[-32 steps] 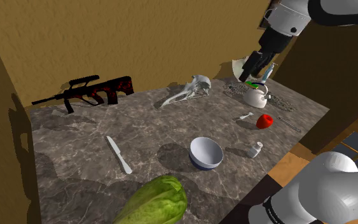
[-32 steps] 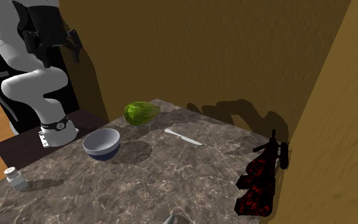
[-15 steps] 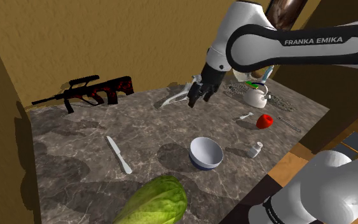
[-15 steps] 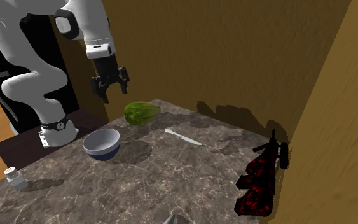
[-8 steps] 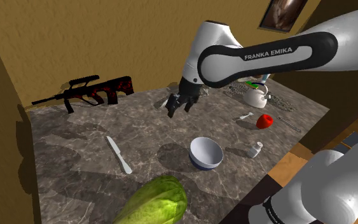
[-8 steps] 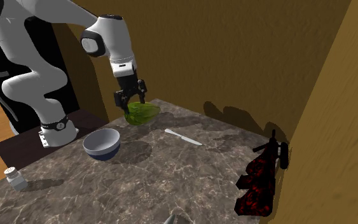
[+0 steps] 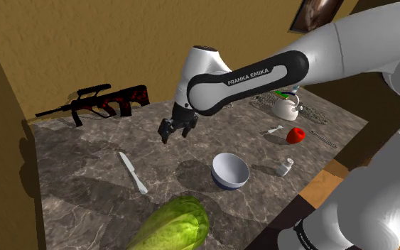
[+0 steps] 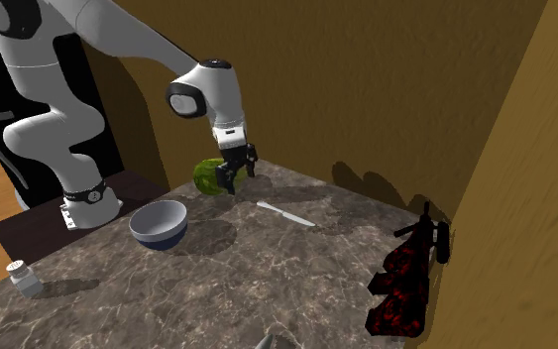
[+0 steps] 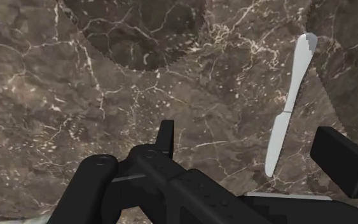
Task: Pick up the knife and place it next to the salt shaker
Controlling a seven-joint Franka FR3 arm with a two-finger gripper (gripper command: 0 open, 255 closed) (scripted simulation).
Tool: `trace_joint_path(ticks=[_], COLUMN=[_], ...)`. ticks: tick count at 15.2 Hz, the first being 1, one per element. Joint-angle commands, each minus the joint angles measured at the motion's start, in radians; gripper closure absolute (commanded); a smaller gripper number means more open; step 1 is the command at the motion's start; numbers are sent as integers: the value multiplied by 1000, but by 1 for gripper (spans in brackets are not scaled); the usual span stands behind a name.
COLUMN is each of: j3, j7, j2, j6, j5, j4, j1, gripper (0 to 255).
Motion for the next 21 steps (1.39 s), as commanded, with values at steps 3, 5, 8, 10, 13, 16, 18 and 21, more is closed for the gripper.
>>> trace_joint_path(ticks=[3, 5, 8, 10, 13, 16, 18, 21], j3=[11, 13, 13, 12, 9, 5, 2, -4], j7=[45, 67, 97, 114, 137, 141, 144, 148], j2=[141, 214, 325, 400, 513, 548, 569, 607], j6=[47, 65, 82, 89, 90, 105, 121, 148], j5=[-16, -26, -39, -46, -55, -59, -63, -69], j4=[87, 141, 230, 297, 408, 427, 432, 443], j1=[27, 44, 72, 93, 125, 134, 140, 150], gripper=[0, 0, 0, 0, 0, 0, 0, 0])
